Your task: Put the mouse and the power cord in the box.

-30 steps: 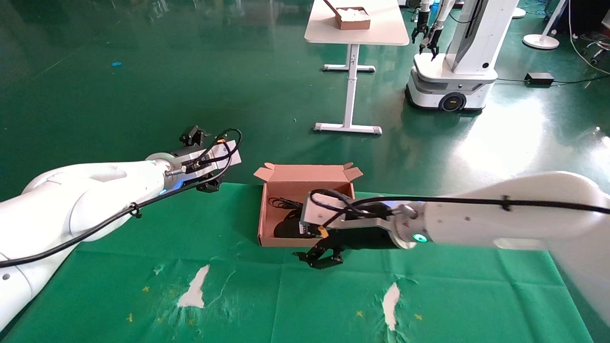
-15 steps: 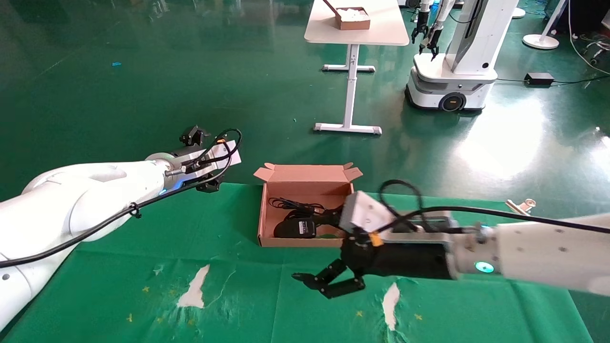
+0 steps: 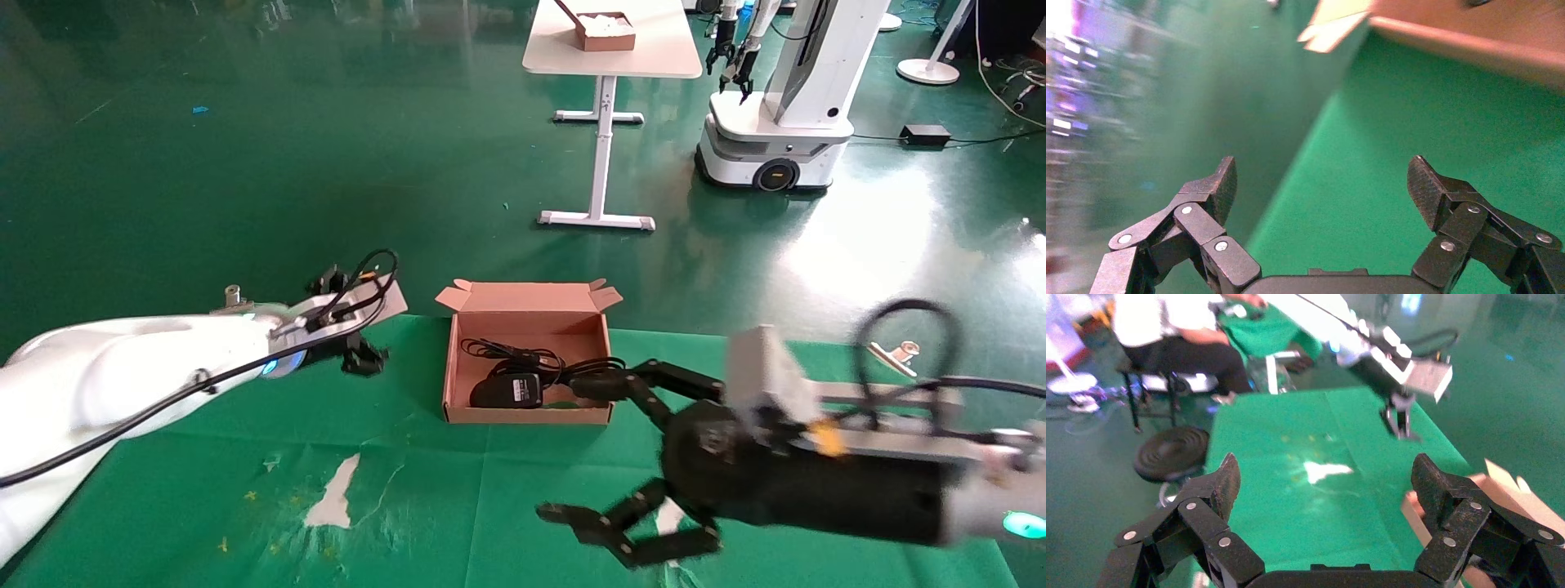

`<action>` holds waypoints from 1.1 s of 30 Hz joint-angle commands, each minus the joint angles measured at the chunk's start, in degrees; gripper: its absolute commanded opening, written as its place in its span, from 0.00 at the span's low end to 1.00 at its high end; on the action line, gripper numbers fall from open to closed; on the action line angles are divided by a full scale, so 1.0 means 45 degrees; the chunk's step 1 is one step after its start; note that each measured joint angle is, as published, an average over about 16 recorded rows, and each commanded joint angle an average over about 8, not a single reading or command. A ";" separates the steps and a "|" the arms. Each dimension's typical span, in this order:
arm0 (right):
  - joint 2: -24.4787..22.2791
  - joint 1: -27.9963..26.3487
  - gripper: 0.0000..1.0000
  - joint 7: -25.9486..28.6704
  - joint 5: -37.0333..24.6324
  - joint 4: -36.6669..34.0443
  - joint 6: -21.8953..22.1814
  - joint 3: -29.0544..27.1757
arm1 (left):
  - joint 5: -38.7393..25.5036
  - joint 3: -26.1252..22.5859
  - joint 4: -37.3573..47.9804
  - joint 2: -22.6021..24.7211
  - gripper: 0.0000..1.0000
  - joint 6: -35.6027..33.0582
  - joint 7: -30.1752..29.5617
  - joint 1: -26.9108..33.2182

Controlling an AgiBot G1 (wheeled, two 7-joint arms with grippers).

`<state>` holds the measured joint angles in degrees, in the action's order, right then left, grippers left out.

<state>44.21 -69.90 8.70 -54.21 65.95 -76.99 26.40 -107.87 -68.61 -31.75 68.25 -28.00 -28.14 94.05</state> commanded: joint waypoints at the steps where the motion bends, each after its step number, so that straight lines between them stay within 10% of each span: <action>1: -0.0320 0.0290 1.00 0.0071 0.0429 0.0265 -0.0303 -0.0361 | 0.0552 0.0440 -0.0350 -0.0278 1.00 -0.0483 0.0145 -0.0272; 33: -0.2048 0.1841 1.00 0.0441 0.2756 0.1681 -0.1933 -0.2283 | 0.9543 0.7603 -0.6047 -0.4804 1.00 -0.8342 0.2513 -0.4696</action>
<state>35.00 -61.62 10.68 -41.80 73.52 -85.69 16.13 -64.92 -34.39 -58.97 46.63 -65.54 -16.83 72.91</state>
